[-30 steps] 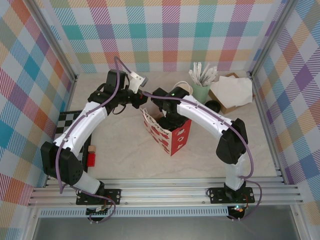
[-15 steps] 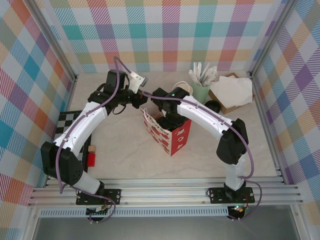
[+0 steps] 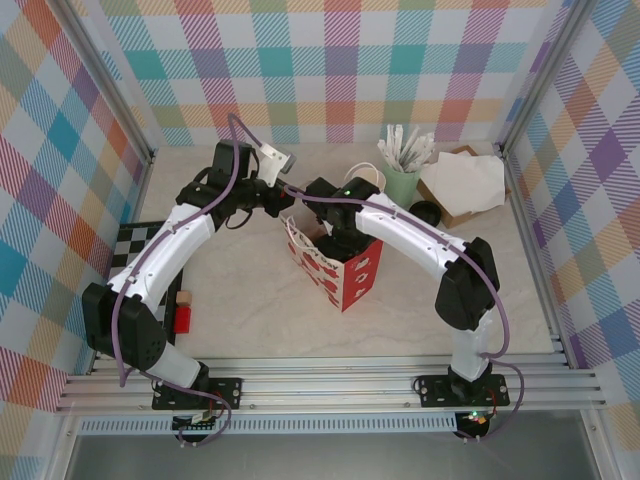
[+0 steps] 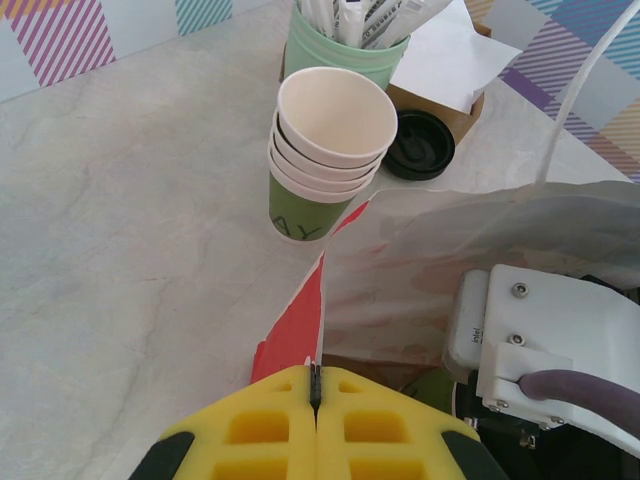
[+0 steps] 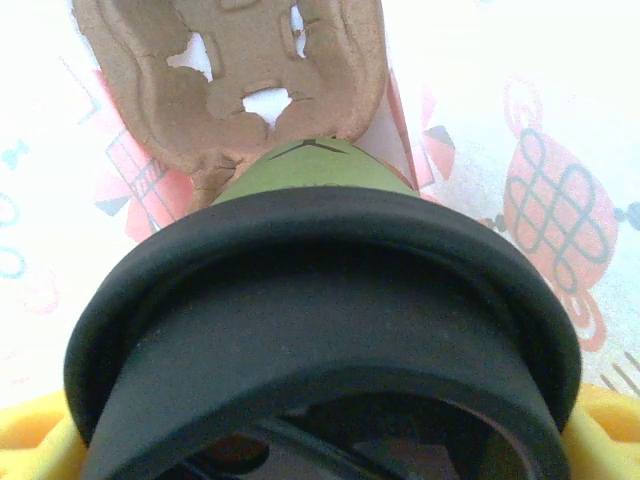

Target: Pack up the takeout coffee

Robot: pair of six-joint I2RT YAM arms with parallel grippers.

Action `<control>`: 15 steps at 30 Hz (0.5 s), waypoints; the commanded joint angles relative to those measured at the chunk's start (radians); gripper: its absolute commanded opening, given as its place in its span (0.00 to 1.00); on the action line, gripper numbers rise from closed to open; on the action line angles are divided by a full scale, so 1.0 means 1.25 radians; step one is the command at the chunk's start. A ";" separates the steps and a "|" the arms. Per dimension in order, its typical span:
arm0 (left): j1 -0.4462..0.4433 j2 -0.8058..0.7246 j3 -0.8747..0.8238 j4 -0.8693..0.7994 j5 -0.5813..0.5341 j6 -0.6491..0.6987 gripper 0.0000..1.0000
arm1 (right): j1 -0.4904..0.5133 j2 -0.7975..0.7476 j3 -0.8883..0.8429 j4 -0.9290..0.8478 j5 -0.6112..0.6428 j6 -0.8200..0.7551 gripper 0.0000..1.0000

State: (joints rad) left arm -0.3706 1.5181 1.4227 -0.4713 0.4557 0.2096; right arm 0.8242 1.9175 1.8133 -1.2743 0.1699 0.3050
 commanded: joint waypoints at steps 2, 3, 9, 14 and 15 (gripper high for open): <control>0.004 0.000 -0.013 -0.003 0.019 -0.006 0.00 | -0.003 -0.028 -0.011 0.017 -0.020 -0.014 0.55; 0.004 0.000 -0.013 -0.003 0.020 -0.006 0.00 | -0.003 -0.027 -0.012 0.017 -0.023 -0.013 0.55; 0.004 -0.004 -0.014 -0.006 0.018 -0.003 0.00 | -0.002 -0.028 -0.015 0.021 -0.026 -0.015 0.55; 0.005 -0.006 -0.014 -0.007 0.017 -0.004 0.00 | -0.003 -0.029 -0.017 0.022 -0.023 -0.013 0.55; 0.006 -0.006 -0.015 -0.007 0.016 -0.003 0.00 | -0.003 -0.030 -0.019 0.021 -0.023 -0.013 0.55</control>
State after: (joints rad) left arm -0.3706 1.5181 1.4216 -0.4709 0.4553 0.2058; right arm 0.8242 1.9137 1.8065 -1.2560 0.1562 0.2981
